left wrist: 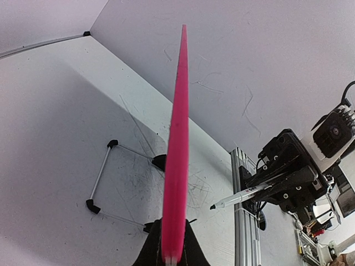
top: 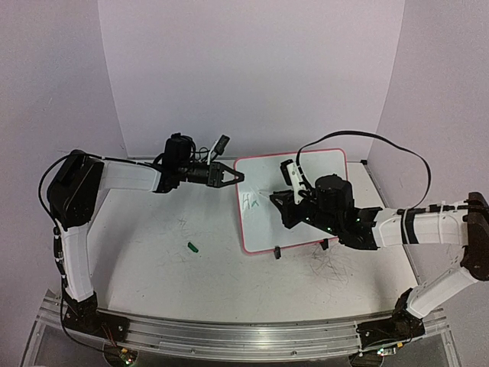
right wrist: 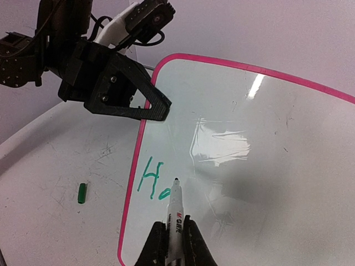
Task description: Write a sentence on the whiteboard
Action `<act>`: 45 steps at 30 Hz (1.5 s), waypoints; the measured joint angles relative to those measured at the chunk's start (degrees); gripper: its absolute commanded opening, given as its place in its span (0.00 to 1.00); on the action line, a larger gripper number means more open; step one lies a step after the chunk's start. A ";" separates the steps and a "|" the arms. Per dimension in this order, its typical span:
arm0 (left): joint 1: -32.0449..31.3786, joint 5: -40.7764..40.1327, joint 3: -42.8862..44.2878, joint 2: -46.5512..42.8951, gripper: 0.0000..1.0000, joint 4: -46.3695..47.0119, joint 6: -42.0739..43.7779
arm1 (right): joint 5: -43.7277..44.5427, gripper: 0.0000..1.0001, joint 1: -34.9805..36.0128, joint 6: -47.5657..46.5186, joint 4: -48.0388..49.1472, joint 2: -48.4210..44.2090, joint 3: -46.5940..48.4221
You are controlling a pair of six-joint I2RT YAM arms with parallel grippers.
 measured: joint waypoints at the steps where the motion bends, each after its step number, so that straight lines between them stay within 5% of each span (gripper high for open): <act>1: -0.04 -0.14 -0.06 -0.08 0.00 -0.01 0.00 | 0.01 0.00 0.00 -0.16 0.00 0.00 0.00; 45: -0.46 -1.02 -0.84 -0.68 0.00 0.33 0.00 | 1.94 0.00 0.63 -0.72 -1.33 4.68 1.17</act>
